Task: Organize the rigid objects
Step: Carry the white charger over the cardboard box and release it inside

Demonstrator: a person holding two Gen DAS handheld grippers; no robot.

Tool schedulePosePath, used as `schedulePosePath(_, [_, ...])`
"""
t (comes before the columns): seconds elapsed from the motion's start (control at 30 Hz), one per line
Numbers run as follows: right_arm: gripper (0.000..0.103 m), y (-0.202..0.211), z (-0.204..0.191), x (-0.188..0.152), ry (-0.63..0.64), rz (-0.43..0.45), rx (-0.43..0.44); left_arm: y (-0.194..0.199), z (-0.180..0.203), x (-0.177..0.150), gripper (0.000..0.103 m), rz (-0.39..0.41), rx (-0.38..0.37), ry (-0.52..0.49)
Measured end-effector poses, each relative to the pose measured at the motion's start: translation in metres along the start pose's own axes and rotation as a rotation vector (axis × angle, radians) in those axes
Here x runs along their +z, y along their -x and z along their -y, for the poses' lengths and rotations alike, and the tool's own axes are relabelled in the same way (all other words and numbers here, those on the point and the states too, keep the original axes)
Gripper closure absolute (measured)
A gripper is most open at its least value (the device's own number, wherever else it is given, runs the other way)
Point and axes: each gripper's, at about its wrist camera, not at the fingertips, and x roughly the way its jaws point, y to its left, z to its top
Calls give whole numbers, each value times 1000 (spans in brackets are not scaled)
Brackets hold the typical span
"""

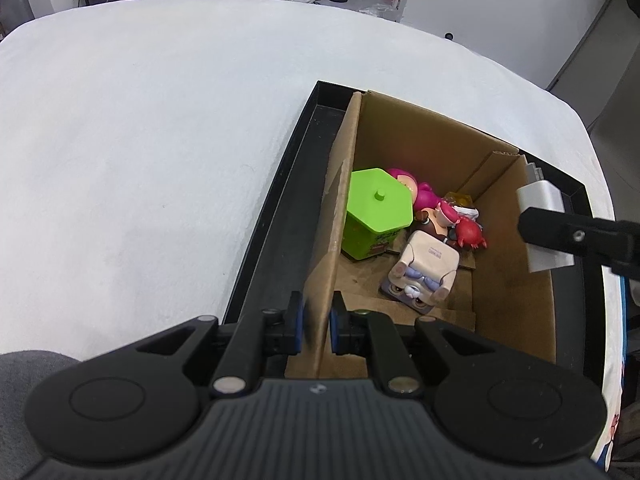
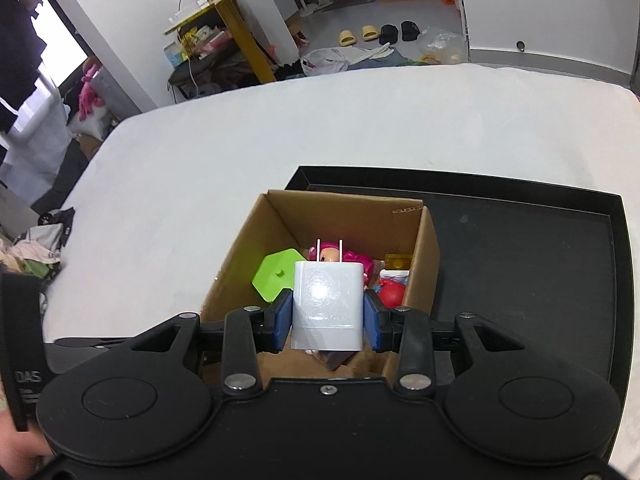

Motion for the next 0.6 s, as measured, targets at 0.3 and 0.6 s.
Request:
schedulePosePath(0.3, [63, 7, 1, 1, -3, 14, -6, 1, 0, -1, 91, 2, -6, 4])
schedulePosePath(0.6, [56, 28, 10, 1, -41, 15, 7, 0, -3, 2, 90, -13, -13, 9])
